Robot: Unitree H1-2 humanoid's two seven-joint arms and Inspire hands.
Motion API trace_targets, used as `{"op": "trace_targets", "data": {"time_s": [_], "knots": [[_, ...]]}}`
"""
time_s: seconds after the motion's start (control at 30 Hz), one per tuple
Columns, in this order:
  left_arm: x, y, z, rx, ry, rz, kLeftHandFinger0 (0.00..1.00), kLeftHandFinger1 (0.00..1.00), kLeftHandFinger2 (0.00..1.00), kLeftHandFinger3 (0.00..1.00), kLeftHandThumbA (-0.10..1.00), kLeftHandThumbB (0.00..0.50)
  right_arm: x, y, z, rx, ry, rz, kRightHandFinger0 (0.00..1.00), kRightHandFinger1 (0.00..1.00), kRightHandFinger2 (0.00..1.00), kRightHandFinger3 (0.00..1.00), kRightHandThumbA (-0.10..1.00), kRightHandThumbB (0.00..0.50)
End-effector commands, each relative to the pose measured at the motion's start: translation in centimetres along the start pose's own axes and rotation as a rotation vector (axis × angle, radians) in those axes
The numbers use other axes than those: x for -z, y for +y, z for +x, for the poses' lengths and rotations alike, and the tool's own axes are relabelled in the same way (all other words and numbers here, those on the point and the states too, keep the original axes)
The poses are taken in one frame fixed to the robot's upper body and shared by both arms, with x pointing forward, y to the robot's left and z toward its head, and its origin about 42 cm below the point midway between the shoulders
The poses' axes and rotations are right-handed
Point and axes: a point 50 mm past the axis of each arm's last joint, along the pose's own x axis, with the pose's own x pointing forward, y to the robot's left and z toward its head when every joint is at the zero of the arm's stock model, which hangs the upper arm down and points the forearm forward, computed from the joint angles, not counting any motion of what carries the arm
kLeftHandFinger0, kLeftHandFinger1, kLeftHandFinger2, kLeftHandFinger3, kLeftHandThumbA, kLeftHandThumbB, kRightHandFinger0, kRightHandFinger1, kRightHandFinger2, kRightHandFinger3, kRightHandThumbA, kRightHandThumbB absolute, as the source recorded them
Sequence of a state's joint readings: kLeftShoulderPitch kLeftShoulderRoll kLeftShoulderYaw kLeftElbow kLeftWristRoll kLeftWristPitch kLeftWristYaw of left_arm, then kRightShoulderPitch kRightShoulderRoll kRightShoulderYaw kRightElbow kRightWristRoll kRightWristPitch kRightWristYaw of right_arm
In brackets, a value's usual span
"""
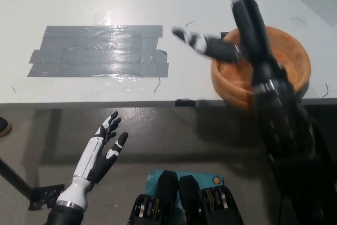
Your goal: An emotional support dumpling is kept in a soft plate infront in the middle of the desk infront of the robot. The robot extends its right arm to pick up the dumpling and hands it to a person
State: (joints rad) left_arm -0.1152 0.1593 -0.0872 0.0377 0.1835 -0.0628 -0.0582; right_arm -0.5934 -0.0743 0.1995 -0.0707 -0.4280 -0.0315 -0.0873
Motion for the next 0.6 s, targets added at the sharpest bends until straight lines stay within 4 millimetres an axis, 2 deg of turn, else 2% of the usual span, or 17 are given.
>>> {"op": "trace_targets", "data": {"time_s": [0.0, 0.1, 0.13, 0.27, 0.4, 0.47, 0.57], "knots": [[-1.1, 0.6, 0.8, -0.015, -0.072, 0.013, 1.00, 1.00, 1.00, 1.00, 0.84, 0.018, -6.7, -3.0, -9.2, -0.071, -0.135, 0.084, 1.00, 1.00, 1.00, 1.00, 1.00, 0.439], [-1.1, 0.6, 0.8, -0.012, -0.070, 0.016, 1.00, 1.00, 1.00, 1.00, 0.85, 0.019, -5.2, -2.2, -11.0, -0.105, -0.074, 0.080, 1.00, 1.00, 1.00, 1.00, 1.00, 0.429], [-1.0, 0.5, 0.8, -0.010, -0.070, 0.012, 1.00, 1.00, 1.00, 1.00, 0.85, 0.016, -3.8, -1.4, -12.5, -0.135, -0.009, 0.108, 1.00, 1.00, 1.00, 1.00, 1.00, 0.419], [-0.8, 0.4, 0.5, -0.012, -0.059, 0.007, 1.00, 1.00, 1.00, 1.00, 0.85, 0.016, -0.4, 0.2, -15.0, -0.178, 0.124, 0.147, 1.00, 1.00, 1.00, 1.00, 1.00, 0.416], [-0.7, 0.5, 0.6, -0.019, -0.064, 0.005, 1.00, 1.00, 1.00, 1.00, 0.85, 0.014, 3.1, 1.5, -16.6, -0.239, 0.244, 0.150, 1.00, 1.00, 1.00, 1.00, 1.00, 0.414], [-0.6, 0.5, 0.5, -0.018, -0.063, 0.013, 1.00, 1.00, 1.00, 1.00, 0.86, 0.010, 4.6, 2.1, -17.0, -0.258, 0.277, 0.162, 1.00, 1.00, 1.00, 1.00, 1.00, 0.376], [-0.5, 0.5, 0.2, -0.015, -0.054, 0.000, 1.00, 1.00, 1.00, 1.00, 0.86, 0.018, 6.6, 3.0, -17.7, -0.278, 0.345, 0.191, 1.00, 1.00, 1.00, 1.00, 1.00, 0.352]]}}
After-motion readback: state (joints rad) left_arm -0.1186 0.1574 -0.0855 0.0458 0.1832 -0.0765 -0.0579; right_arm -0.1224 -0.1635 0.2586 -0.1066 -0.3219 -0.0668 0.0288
